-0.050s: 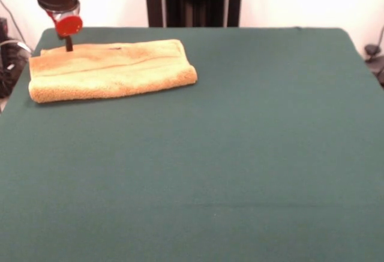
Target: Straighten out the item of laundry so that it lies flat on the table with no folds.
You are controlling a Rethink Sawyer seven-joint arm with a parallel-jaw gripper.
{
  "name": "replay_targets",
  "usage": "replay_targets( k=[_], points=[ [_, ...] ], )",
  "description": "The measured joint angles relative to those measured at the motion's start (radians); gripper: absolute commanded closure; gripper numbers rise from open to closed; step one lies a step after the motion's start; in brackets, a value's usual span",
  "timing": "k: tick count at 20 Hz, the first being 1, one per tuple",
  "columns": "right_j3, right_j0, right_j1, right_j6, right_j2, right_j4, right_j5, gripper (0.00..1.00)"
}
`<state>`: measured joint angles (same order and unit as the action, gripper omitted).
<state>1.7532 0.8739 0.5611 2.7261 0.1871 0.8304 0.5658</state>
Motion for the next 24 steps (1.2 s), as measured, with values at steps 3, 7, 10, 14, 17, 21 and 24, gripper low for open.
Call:
replay_targets(
  k=[3,7,10,14,17,21,24],
  points=[
    [0.016,0.004,0.025,0.0,0.006,-0.018,0.007,0.0],
    [0.028,0.009,0.052,0.0,0.016,-0.035,0.016,0.0],
    [0.033,0.012,0.077,0.0,0.022,-0.047,0.028,0.0],
    [0.035,0.015,0.09,0.0,0.023,-0.051,0.03,0.0],
    [0.035,0.014,0.073,0.0,0.024,-0.051,0.03,0.0],
    [0.036,0.011,0.041,0.0,0.024,-0.05,0.023,0.0],
    [0.036,-0.002,0.008,0.0,0.024,-0.05,0.005,0.0]
  ],
)
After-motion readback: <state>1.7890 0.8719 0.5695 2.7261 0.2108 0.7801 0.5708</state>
